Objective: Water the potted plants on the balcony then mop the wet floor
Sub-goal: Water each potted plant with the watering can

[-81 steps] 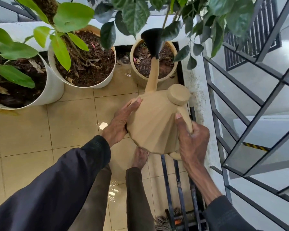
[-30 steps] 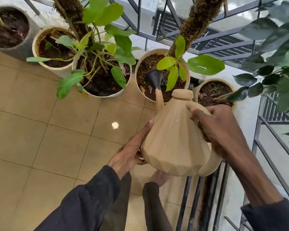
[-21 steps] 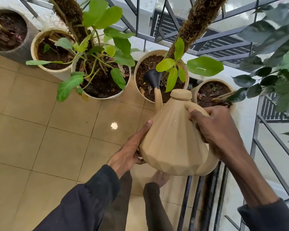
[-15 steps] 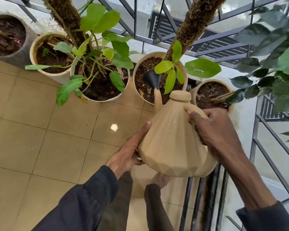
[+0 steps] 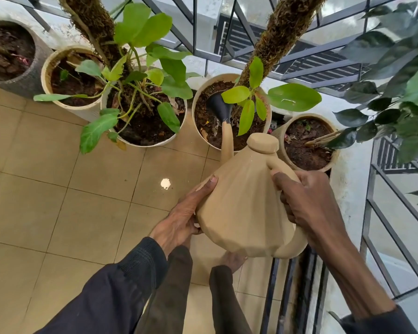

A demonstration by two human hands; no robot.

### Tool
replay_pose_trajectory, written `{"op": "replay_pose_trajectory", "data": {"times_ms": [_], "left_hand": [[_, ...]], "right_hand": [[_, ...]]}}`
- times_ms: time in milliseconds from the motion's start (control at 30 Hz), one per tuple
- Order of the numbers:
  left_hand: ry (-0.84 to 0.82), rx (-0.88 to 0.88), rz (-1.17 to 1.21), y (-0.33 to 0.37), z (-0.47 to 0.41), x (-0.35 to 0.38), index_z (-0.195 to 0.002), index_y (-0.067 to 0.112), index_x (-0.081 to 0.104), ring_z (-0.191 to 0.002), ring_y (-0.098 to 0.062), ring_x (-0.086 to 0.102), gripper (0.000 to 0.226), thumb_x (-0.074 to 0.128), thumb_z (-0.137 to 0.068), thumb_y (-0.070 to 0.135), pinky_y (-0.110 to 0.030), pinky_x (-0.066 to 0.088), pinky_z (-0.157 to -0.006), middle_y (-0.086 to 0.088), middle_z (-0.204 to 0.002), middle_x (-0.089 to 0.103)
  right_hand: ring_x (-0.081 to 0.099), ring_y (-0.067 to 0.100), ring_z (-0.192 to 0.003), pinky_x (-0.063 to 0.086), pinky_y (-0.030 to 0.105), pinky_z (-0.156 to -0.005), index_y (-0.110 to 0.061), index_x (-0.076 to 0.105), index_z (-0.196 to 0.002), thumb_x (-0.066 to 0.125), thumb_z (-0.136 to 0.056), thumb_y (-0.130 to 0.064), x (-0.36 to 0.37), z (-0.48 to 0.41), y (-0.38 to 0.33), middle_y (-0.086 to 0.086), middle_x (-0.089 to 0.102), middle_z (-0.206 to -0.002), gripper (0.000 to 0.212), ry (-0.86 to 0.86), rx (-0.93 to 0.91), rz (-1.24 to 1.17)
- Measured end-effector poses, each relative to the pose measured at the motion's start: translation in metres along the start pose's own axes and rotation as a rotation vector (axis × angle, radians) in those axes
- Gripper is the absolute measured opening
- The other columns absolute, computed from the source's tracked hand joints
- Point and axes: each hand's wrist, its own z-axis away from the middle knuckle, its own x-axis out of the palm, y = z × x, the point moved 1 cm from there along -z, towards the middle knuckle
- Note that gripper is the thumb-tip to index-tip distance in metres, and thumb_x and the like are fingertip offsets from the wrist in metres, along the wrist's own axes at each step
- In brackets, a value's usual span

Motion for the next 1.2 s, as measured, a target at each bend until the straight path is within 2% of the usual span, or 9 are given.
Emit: {"op": "replay_pose_trajectory", "data": {"times_ms": [67,200,333,467,567,667,767,1067,1200], "left_hand": [[-0.009,0.039,-0.017,0.002,-0.001,-0.004,-0.125,0.040,0.066,-0.118,-0.032,0.062,0.092,0.091,-0.042,0.069,-0.063,0.050,-0.097,-0.003,-0.121,0.072],[-0.039,0.087,-0.059,0.003,-0.003,-0.014,-0.134,0.040,0.059,-0.117,-0.029,0.064,0.085,0.085,-0.057,0.065,-0.062,0.053,-0.093,-0.001,-0.121,0.073],[-0.025,0.117,-0.056,0.003,-0.009,-0.024,-0.144,0.038,0.048,-0.119,-0.030,0.063,0.098,0.088,-0.059,0.063,-0.063,0.053,-0.092,-0.004,-0.132,0.066],[-0.036,0.136,-0.036,0.002,-0.015,-0.028,-0.146,0.041,0.046,-0.121,-0.032,0.060,0.106,0.092,-0.053,0.061,-0.064,0.050,-0.096,-0.004,-0.138,0.061],[-0.056,0.155,0.002,0.001,-0.017,-0.032,-0.147,0.040,0.044,-0.122,-0.030,0.059,0.113,0.095,-0.048,0.058,-0.061,0.049,-0.101,-0.004,-0.142,0.058],[-0.078,0.182,0.027,0.004,-0.019,-0.032,-0.148,0.038,0.045,-0.122,-0.026,0.060,0.113,0.096,-0.047,0.054,-0.056,0.049,-0.103,-0.003,-0.145,0.055],[-0.092,0.209,0.044,0.005,-0.021,-0.032,-0.147,0.038,0.046,-0.123,-0.024,0.060,0.106,0.094,-0.053,0.049,-0.054,0.048,-0.105,-0.003,-0.145,0.055],[-0.138,0.222,0.065,0.013,-0.016,-0.033,-0.146,0.039,0.046,-0.127,-0.026,0.057,0.107,0.096,-0.051,0.049,-0.054,0.048,-0.106,-0.003,-0.149,0.052],[-0.155,0.197,0.062,0.015,-0.011,-0.035,-0.139,0.047,0.052,-0.124,-0.026,0.060,0.088,0.093,-0.061,0.044,-0.055,0.055,-0.095,0.000,-0.147,0.053]], "right_hand": [[0.037,0.012,-0.042,0.035,0.032,-0.052,-0.017,0.055,-0.061,0.069,-0.094,-0.029,0.003,0.002,0.005,-0.004,0.045,-0.051,0.038,-0.011,0.049,-0.033],[0.031,0.008,-0.030,0.027,0.016,-0.037,-0.015,0.049,-0.059,0.063,-0.092,-0.016,0.011,0.000,0.008,-0.007,0.041,-0.041,0.035,-0.089,0.188,-0.143],[0.029,0.009,-0.031,0.024,0.015,-0.038,-0.017,0.051,-0.052,0.065,-0.091,-0.011,0.018,-0.001,0.011,-0.003,0.040,-0.042,0.042,-0.143,0.235,-0.226],[0.031,0.006,-0.032,0.026,0.019,-0.039,-0.018,0.058,-0.051,0.071,-0.095,-0.027,0.024,0.001,0.021,-0.004,0.040,-0.042,0.047,-0.065,0.189,-0.228],[0.035,0.010,-0.036,0.031,0.028,-0.052,-0.017,0.059,-0.049,0.074,-0.093,-0.045,0.029,0.004,0.027,-0.003,0.044,-0.044,0.055,-0.006,0.128,-0.196],[0.037,0.017,-0.047,0.031,0.034,-0.054,0.002,0.055,-0.058,0.068,-0.082,-0.068,0.032,0.008,0.027,0.004,0.043,-0.051,0.076,0.051,0.047,-0.141],[0.038,0.014,-0.046,0.030,0.028,-0.046,0.014,0.056,-0.066,0.065,-0.082,-0.066,0.033,0.010,0.024,0.005,0.045,-0.052,0.082,0.113,-0.039,-0.068],[0.036,0.010,-0.044,0.027,0.022,-0.042,0.011,0.056,-0.060,0.065,-0.083,-0.063,0.033,0.015,0.026,0.003,0.044,-0.049,0.079,0.164,-0.086,-0.063],[0.037,0.005,-0.042,0.029,0.016,-0.042,-0.006,0.056,-0.052,0.069,-0.084,-0.066,0.035,0.020,0.028,-0.009,0.044,-0.046,0.069,0.171,-0.090,-0.092]]}}
